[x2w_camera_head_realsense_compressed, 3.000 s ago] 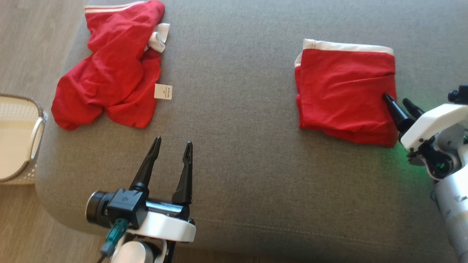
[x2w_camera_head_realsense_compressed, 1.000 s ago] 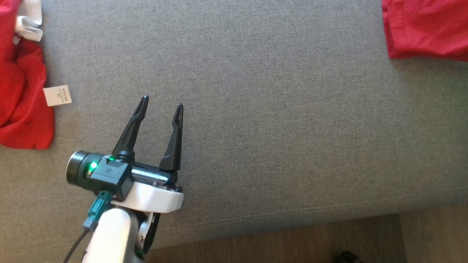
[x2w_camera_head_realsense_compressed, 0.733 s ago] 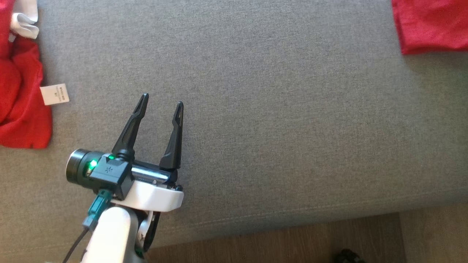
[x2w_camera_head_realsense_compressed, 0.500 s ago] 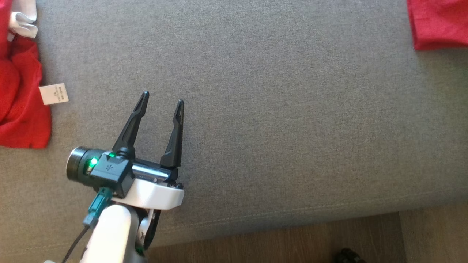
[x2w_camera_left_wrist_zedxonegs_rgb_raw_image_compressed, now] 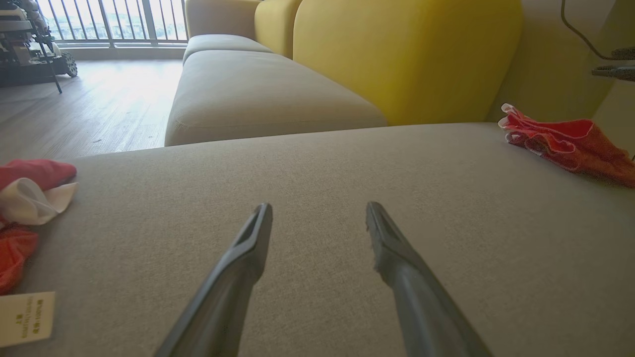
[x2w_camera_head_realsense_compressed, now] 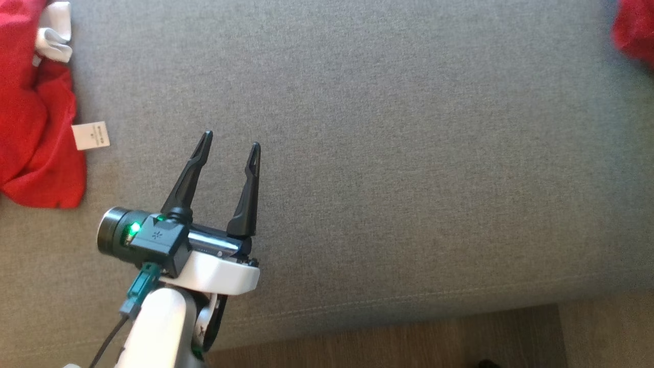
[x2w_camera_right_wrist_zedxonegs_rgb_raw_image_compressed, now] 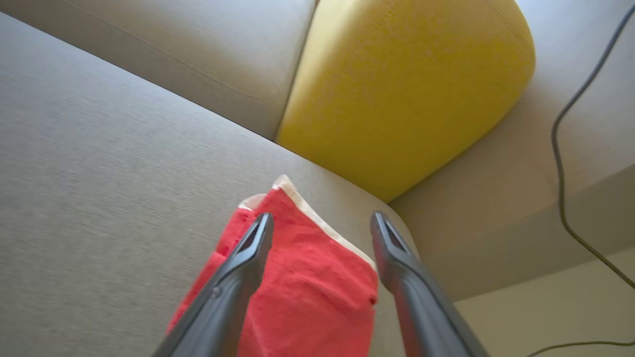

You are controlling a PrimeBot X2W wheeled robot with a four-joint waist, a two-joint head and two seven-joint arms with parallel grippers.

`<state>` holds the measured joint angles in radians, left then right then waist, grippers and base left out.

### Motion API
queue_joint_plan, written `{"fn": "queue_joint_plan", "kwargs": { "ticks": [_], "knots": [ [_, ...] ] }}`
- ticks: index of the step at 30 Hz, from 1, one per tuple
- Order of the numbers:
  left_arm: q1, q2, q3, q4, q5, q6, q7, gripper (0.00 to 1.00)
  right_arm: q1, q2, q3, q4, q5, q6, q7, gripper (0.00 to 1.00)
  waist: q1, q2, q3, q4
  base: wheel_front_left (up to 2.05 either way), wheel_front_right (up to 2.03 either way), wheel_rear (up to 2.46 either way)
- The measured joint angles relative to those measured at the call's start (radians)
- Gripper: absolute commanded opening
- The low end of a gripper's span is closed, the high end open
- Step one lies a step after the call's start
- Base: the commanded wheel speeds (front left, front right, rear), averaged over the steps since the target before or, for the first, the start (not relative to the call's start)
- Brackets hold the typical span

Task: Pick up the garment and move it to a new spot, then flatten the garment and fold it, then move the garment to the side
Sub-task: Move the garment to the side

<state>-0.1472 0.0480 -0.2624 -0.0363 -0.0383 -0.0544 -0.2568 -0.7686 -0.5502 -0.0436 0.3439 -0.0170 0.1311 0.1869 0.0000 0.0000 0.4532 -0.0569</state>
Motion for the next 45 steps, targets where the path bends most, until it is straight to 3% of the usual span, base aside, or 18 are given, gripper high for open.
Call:
{"fn": "queue_joint_plan", "kwargs": {
  "ticks": [5, 7, 14, 18, 21, 31, 45],
  "knots": [
    [0.011, 0.000, 0.001, 0.000, -0.010, 0.004, 0.000, 1.00, 0.079, 0.140, 0.059, -0.082, -0.003, 0.000, -0.072, 1.00, 0.0000, 0.0000, -0.039, -0.006, 0.00, 0.00, 0.00],
    [0.017, 0.000, 0.001, 0.000, -0.019, 0.010, 0.000, 1.00, 0.093, 0.166, 0.070, -0.091, 0.007, 0.000, -0.096, 1.00, 0.0000, 0.0000, -0.049, -0.006, 0.00, 0.00, 0.00],
    [0.054, 0.000, 0.007, 0.013, -0.119, 0.061, 0.000, 1.00, 0.215, 0.319, 0.141, -0.098, 0.047, 0.000, -0.342, 1.00, 0.0000, 0.0000, -0.133, 0.005, 0.00, 0.00, 0.00],
    [0.093, 0.000, 0.023, 0.033, -0.192, 0.100, 0.000, 1.00, 0.334, 0.430, 0.115, -0.044, 0.061, 0.000, -0.433, 1.00, 0.0000, 0.0000, -0.204, 0.028, 0.00, 0.00, 0.00],
    [0.122, 0.000, 0.033, 0.037, -0.220, 0.121, 0.000, 1.00, 0.421, 0.472, 0.087, -0.052, 0.061, 0.000, -0.439, 1.00, -0.0001, 0.0000, -0.250, 0.046, 0.00, 0.00, 0.00],
    [0.201, 0.000, 0.053, 0.013, -0.178, 0.133, 0.000, 1.00, 0.679, 0.494, 0.002, -0.222, 0.100, 0.000, -0.439, 1.00, -0.0001, 0.0000, -0.375, 0.105, 0.00, 0.00, 0.00],
    [0.216, 0.000, 0.082, 0.007, -0.114, 0.097, 0.000, 1.00, 0.746, 0.499, -0.020, -0.270, 0.115, 0.000, -0.439, 1.00, -0.0001, 0.0000, -0.395, 0.120, 0.00, 0.00, 0.00]
  ]
}}
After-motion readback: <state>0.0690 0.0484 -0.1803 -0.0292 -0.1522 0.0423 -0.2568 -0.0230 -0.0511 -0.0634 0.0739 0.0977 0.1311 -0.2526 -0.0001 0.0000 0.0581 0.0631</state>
